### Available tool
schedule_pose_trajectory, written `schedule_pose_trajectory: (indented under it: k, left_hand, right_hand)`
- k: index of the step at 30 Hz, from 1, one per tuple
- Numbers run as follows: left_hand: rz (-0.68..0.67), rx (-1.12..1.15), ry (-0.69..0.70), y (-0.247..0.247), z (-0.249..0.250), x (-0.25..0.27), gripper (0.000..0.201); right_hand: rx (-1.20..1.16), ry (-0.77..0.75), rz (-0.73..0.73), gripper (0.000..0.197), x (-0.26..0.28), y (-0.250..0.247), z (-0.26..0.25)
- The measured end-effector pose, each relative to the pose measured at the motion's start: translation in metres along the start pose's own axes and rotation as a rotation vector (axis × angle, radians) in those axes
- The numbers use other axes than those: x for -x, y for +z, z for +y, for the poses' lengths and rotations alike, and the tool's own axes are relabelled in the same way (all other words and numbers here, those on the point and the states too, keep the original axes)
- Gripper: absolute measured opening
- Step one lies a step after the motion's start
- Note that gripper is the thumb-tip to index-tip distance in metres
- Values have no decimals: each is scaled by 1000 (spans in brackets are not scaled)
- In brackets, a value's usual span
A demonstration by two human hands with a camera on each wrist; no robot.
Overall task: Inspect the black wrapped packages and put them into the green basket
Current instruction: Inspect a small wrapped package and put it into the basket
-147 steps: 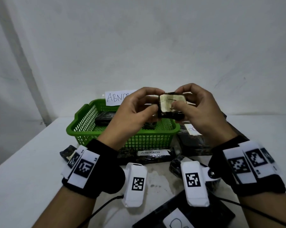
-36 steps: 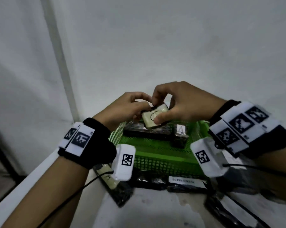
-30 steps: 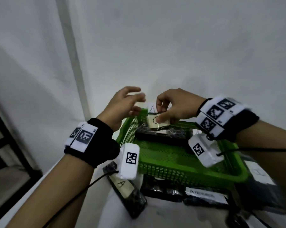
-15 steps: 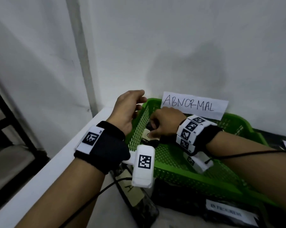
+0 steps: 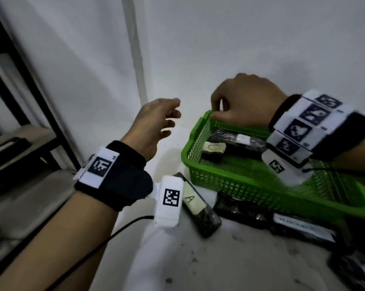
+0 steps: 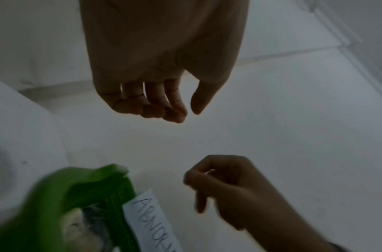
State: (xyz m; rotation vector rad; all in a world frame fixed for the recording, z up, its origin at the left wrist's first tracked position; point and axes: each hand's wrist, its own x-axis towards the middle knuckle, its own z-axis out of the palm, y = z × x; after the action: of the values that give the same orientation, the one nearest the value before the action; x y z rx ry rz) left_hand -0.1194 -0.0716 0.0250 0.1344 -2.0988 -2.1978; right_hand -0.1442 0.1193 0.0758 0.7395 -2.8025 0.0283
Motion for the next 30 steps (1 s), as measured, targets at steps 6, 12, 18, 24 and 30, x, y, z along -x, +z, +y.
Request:
schedule_pose_trajectory:
  k: [6,12,18,24,30]
  left_hand:
    - [7,-332,-158,-15,-54,24,35]
    - [-220,-711,-222,-22,-81,38,52]
    - [-275,-491,-197,-61,-54,72,22]
    - [-256,-92,37,-65,-27,107,16]
    - [-383,39,191,34,-25,109,28]
  right_hand:
    - [14,-31,-271,27,82,31,-78]
    - [109,87,-580,43,104,82,-90]
    - [-206,140,-425,30,118,75,-90]
    - [-804,212,65,16,145,46,-64]
    - [-1404,411,379,31,185,27,-31]
